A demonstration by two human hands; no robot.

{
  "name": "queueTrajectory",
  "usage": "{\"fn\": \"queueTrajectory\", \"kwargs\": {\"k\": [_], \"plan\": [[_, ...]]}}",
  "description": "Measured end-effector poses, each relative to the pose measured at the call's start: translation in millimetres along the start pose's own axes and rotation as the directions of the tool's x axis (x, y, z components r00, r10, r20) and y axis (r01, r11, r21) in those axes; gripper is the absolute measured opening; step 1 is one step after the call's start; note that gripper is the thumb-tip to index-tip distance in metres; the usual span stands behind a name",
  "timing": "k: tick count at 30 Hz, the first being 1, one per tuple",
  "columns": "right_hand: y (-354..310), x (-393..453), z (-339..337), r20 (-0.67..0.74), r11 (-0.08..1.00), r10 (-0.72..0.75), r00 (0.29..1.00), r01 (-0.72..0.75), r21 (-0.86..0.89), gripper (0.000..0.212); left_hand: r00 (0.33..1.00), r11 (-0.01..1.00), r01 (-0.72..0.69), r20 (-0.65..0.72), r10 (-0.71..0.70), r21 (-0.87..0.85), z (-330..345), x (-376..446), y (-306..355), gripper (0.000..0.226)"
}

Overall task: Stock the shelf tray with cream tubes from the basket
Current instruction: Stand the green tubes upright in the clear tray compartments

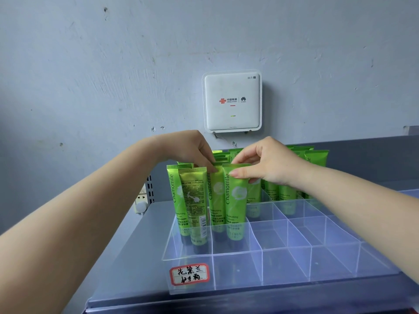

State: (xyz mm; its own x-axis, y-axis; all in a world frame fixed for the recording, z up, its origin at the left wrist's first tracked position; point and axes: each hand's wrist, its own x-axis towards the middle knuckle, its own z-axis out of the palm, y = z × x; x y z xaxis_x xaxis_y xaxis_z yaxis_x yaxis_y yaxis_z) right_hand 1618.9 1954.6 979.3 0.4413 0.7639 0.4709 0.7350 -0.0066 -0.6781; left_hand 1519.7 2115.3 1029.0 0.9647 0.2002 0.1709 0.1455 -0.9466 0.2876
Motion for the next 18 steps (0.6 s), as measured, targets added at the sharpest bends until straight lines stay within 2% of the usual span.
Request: {"fn": "queueTrajectory", "kwargs": {"k": [4,8,12,15,18], "plan": [[-3,2,-1,0.044,0.997,-0.028,0.999,0.031,-0.07,0.013,0.999,0.999,0.004,-0.041,-0.006,-0.054,-9,-6,3,0.012],[-5,1,-9,0.01,0.994,-0.04,0.999,0.041,-0.105,0.011,0.991,0.999,0.003,-0.137,-0.008,-0.036,-17,-11,13,0.012],[-6,-6,-26,-0.051,0.958,-0.093,0.994,0.076,-0.276,0.01,0.961,0.999,-0.033,-0.275,0.032,0.002,-16,-10,30,0.005],[-7,-21,-48,-0.075,0.867,-0.128,0.989,0.074,-0.493,0.015,0.933,0.994,-0.066,-0.348,0.093,0.088,-5,-4,51,0.011],[-2,-42,-75,-0.082,0.663,-0.158,0.984,0.044,-0.747,0.024,0.918,0.982,-0.073,-0.374,0.135,0.177,12,4,81,0.023]]}}
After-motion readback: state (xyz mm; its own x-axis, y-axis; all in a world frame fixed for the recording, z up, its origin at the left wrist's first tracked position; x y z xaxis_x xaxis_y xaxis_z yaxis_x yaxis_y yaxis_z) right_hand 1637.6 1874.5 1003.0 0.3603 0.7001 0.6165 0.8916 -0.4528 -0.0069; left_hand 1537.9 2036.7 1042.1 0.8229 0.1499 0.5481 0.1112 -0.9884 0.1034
